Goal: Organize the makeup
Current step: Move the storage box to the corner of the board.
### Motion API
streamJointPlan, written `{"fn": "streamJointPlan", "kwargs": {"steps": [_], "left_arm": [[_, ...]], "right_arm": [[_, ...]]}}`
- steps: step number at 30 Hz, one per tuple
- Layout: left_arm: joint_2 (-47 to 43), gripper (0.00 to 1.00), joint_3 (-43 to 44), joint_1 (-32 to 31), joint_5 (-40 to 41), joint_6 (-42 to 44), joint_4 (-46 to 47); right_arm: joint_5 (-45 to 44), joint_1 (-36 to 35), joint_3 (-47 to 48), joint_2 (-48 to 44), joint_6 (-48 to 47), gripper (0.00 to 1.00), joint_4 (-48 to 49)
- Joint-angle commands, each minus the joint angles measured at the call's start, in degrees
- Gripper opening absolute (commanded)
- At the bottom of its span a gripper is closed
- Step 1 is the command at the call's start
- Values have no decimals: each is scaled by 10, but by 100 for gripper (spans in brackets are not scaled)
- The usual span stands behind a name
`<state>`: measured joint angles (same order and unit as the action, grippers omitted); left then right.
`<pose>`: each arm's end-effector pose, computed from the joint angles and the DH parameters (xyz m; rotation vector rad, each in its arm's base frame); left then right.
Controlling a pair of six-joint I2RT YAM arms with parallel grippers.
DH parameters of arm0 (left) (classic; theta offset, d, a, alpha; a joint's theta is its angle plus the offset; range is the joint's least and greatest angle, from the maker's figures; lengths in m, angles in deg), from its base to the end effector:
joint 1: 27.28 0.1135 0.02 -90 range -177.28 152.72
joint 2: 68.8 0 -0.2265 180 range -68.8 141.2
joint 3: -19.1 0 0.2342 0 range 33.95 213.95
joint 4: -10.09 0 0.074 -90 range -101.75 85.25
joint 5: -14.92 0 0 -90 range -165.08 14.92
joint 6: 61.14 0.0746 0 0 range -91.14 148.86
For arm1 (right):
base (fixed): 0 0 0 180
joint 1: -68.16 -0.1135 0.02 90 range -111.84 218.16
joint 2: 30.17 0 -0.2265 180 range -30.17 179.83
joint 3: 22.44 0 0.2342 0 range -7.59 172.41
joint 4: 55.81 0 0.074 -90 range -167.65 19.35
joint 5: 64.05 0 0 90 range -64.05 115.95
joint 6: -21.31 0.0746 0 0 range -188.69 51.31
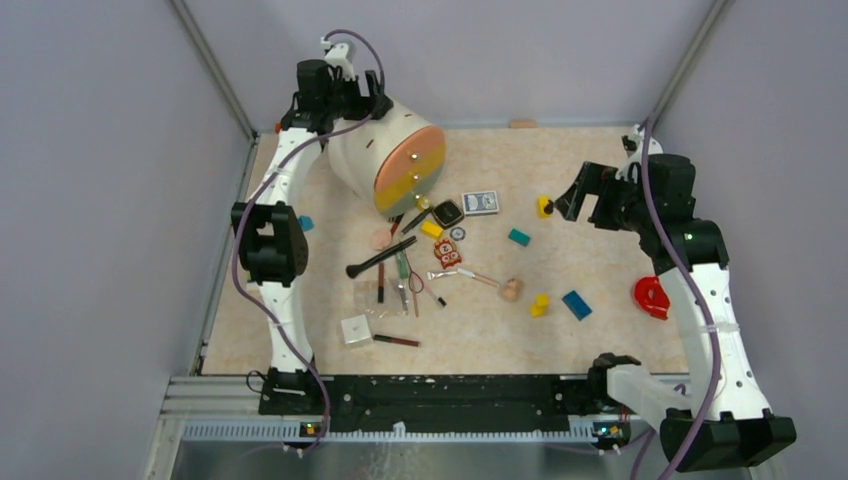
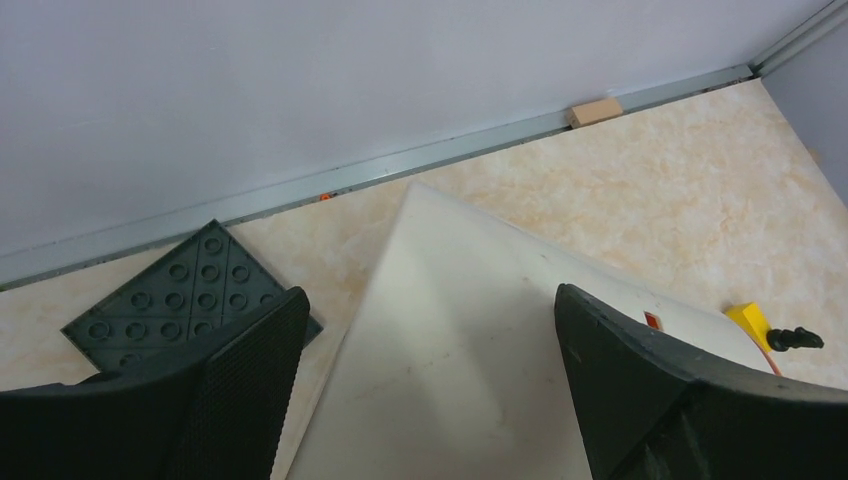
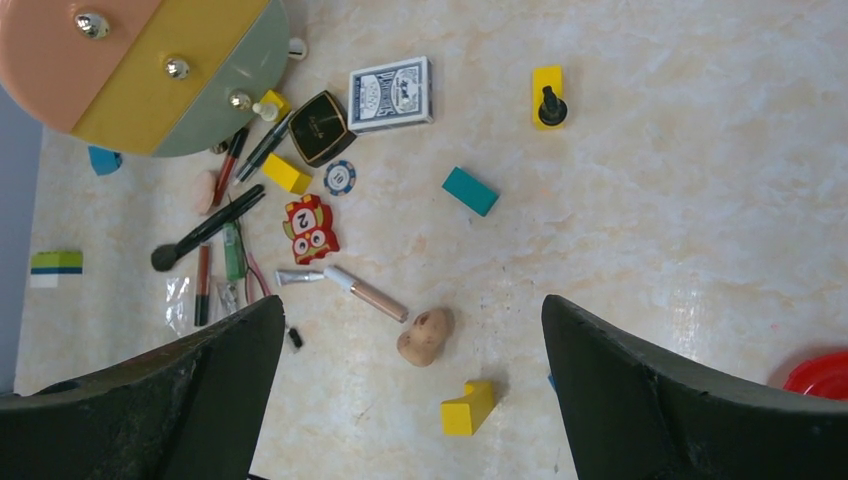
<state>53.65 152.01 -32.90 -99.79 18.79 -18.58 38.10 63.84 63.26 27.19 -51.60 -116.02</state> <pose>0.5010 -0.0806 0.3029 0.2246 1.8883 -0.5931 0.2269 0.0329 0.3378 0.1123 2.1426 0.4451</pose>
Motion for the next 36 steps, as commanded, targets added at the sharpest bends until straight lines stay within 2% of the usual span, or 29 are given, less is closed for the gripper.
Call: {"fn": "streamJointPlan", "kwargs": {"steps": [1,12,23,26,29,33,36], "left_arm": [[-5,99,-5,-9,28,33,-74],[-157,99,-89,-4,139,-4,-2],[-238,99,-125,-3,236,-7,-20],[-288,99,-185,-3,263,-31,-29],[-368,99,-298,-3,271,-74,-7],[-455,97,-435,-3,239,-121,25],[-484,91,-488,-3,186,-139,35]], "right_arm": [[3,2,-9,-8,6,98,20],[10,3,-17,-3,11,97,27],[18,2,-27,-3,14,96,36],[16,3,-31,-2,13,96,42],[17,3,-35,4,12,96,48],[22,3,-38,16,14,96,56],[27,2,-37,22,14,96,59]]}}
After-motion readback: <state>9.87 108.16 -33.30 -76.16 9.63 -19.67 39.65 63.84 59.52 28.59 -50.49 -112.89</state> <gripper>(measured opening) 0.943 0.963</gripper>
